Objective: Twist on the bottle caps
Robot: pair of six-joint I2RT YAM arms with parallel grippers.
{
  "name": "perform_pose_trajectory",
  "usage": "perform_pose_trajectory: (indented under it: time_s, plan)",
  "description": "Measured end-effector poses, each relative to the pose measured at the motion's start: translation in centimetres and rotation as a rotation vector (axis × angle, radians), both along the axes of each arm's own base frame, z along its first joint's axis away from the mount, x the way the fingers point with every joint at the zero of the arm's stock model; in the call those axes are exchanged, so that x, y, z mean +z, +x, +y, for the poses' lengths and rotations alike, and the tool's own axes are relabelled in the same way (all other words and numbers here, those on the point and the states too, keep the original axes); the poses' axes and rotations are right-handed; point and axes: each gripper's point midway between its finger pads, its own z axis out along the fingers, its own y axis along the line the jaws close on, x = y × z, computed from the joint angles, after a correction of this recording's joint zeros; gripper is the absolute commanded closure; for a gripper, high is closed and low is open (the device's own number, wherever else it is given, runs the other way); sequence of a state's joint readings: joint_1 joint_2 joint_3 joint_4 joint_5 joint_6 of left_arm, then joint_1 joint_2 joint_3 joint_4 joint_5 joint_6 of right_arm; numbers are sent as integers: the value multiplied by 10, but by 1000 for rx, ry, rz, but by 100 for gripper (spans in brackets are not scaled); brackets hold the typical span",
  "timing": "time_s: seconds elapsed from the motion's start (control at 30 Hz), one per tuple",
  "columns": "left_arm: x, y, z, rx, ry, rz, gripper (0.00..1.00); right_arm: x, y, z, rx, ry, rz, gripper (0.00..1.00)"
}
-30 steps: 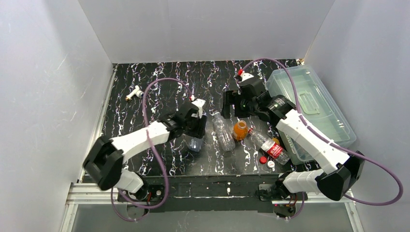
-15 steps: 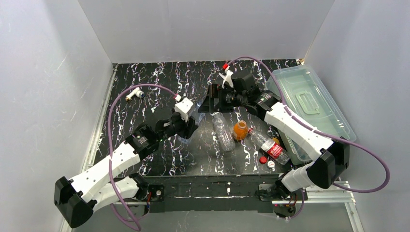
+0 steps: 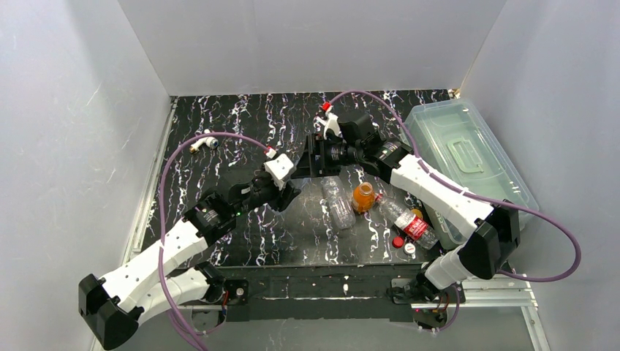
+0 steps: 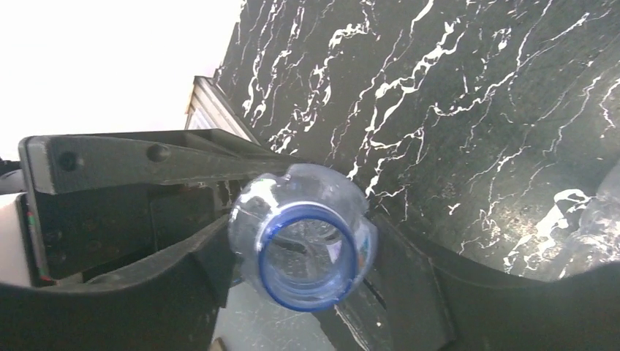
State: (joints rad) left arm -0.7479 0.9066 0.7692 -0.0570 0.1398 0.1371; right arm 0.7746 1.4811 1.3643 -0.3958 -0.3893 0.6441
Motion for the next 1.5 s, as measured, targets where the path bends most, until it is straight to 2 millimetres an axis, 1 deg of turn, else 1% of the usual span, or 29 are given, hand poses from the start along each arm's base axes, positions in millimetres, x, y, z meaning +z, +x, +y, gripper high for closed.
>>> perform_pose_trajectory:
  time_s: [0.03,0.13,0.23,0.27,0.3,0.37,0.5,0.67,0.73,0.83,0.87,0.93,0.97,1.03,1.1,1.17,1.2,1.23,1.33,1.4,1.43,1.5]
  plan:
    - [-1,-1,0,-5,3,1,60,1,-1,1,5,6,6,37]
    - [-1,-2,0,-10,6,2,42,2,-3,2,10,11,8,54]
    - [-1,-2,0,-8,5,6,24,2,-3,1,13,12,12,64]
    - [-2,-2,0,-5,6,14,15,3,-3,2,12,15,13,67]
    - [-3,-3,0,-3,8,23,11,3,-3,2,8,16,14,69]
    - [-5,-3,1,3,8,42,8,4,-1,2,-6,19,16,70]
    - [-9,-2,5,34,-5,81,7,8,4,3,-35,33,17,71]
    - [-11,5,18,100,-74,116,12,25,6,2,-67,81,-5,71]
    - [-11,7,22,116,-101,119,15,34,6,3,-72,109,-14,71]
    - [-6,8,19,105,-136,121,23,41,6,5,-75,137,-23,71]
    - [-4,8,17,95,-149,117,26,41,6,5,-76,139,-23,71]
    - [1,8,14,73,-169,109,36,39,6,4,-77,135,-19,71]
    - [3,7,12,60,-175,108,38,37,5,3,-77,131,-16,71]
    - [1,6,10,43,-174,114,42,35,4,2,-78,127,-13,71]
    - [-3,3,6,8,-165,130,52,32,3,-1,-83,118,-9,69]
    - [-7,1,2,-19,-156,144,64,29,3,-4,-92,109,-6,63]
    - [-8,1,0,-34,-148,149,73,28,3,-5,-97,105,-6,58]
    - [-10,0,-1,-44,-143,152,80,27,3,-6,-100,102,-5,51]
    - [-11,-2,-3,-70,-137,154,86,26,3,-11,-117,88,-6,20]
    - [-11,-2,-4,-75,-137,153,89,26,2,-14,-131,77,-14,6]
    - [-11,-2,-3,-71,-136,153,90,25,2,-17,-147,64,-18,3]
    - [-11,0,-1,-52,-136,152,90,22,4,-28,-189,22,-29,2]
